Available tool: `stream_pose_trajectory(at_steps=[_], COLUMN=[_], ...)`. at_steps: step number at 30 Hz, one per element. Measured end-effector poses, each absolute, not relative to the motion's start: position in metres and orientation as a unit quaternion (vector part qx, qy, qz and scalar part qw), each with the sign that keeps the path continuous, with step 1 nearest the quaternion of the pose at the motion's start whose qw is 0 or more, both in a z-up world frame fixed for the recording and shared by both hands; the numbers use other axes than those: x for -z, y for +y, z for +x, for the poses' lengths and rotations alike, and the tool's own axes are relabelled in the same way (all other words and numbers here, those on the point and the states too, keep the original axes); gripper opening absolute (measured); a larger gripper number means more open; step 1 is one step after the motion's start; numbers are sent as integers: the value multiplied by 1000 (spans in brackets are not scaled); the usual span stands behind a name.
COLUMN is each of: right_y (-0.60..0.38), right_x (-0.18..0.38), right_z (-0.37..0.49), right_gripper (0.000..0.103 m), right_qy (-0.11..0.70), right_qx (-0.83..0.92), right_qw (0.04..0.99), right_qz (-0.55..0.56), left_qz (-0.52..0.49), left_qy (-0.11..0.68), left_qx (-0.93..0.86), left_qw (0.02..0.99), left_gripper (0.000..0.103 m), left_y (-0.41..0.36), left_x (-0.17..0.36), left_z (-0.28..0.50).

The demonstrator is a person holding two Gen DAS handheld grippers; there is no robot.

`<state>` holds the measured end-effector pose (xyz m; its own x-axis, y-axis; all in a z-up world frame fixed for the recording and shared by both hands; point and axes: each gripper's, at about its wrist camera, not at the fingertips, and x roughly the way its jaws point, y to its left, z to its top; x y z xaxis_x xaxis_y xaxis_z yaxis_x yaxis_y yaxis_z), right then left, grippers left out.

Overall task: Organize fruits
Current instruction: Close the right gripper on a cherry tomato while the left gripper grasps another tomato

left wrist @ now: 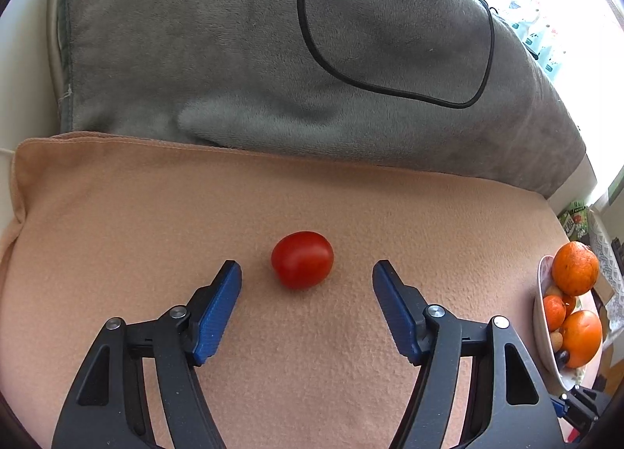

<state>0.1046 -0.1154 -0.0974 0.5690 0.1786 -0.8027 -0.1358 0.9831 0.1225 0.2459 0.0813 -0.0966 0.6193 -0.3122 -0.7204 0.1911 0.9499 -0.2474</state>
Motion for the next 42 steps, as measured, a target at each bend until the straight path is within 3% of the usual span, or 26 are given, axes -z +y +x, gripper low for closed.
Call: stream_pose_trajectory(at_steps=[15, 22, 42], right_y=[-102, -101, -119], right_x=[100, 99, 97], right_z=[115, 115, 111], right_gripper=[25, 25, 25], right_qy=[458, 457, 449], right_qx=[-95, -99, -124], right_qw=[884, 884, 884], right_qz=[23, 25, 43], left_qz=[-70, -67, -47], left_qy=[420, 418, 401], left_qx=[131, 129, 136], left_qw=[895, 897, 905], left_gripper=[54, 33, 32], left_y=[84, 85, 66], left_x=[104, 105, 94], left_z=[253, 253, 218])
